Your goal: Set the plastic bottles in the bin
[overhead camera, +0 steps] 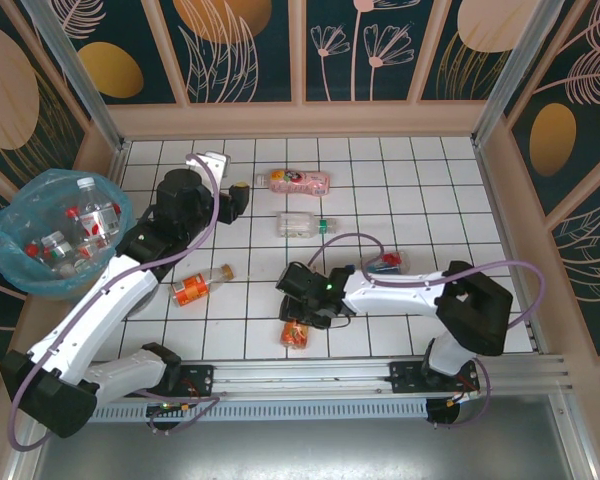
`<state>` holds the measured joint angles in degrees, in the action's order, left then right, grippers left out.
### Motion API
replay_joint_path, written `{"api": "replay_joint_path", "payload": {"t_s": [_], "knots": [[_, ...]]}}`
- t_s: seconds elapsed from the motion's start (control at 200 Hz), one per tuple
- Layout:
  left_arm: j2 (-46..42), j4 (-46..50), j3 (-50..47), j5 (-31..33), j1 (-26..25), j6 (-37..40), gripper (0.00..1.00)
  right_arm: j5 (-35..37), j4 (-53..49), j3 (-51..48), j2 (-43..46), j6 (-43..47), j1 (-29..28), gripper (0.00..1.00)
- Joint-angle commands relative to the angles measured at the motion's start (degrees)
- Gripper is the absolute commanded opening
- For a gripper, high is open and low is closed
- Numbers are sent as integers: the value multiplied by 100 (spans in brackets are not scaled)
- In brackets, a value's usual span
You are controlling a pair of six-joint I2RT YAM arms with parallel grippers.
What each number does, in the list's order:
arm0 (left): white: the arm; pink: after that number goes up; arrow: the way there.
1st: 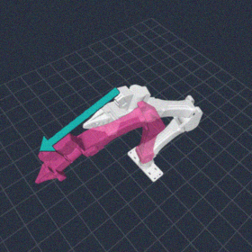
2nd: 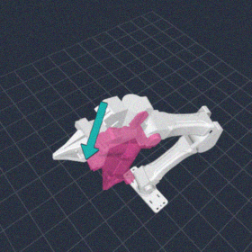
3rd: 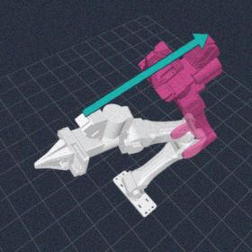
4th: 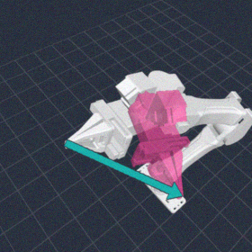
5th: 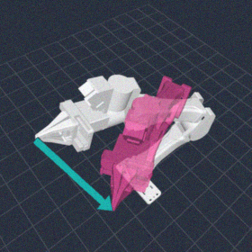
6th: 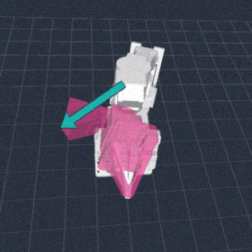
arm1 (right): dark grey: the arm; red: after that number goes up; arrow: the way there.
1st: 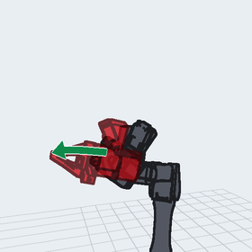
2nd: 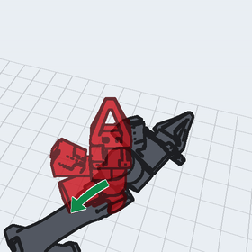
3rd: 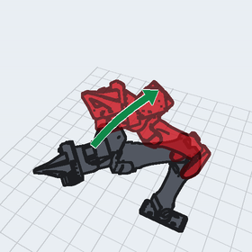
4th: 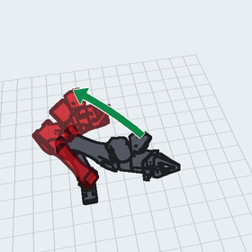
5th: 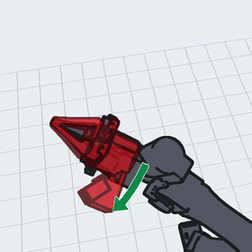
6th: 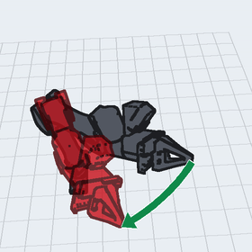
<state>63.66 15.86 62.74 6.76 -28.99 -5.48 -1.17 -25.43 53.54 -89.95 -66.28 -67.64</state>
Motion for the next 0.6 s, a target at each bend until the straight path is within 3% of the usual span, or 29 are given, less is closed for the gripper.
{"api": "replay_joint_path", "payload": {"t_s": [0.0, 0.125, 0.275, 0.345, 0.596], "knots": [[56, -73, 543, -416, 0, -370, 67, 824, 11, 202, 749, 618, -66, 54], [189, -139, 986, -1272, -1, -747, 66, 1267, 402, 226, 1380, 1437, -65, 50], [565, -180, 1596, -3397, -1, -1043, 66, 1505, 827, 406, 1969, 2667, -67, 49], [684, -359, 1726, -4083, -1, -1227, 66, 1484, 969, 527, 2143, 3176, -65, 49], [839, -239, 1909, -4751, -1, -1339, 65, 1310, 1653, 546, 2675, 4128, -68, 43]]}}
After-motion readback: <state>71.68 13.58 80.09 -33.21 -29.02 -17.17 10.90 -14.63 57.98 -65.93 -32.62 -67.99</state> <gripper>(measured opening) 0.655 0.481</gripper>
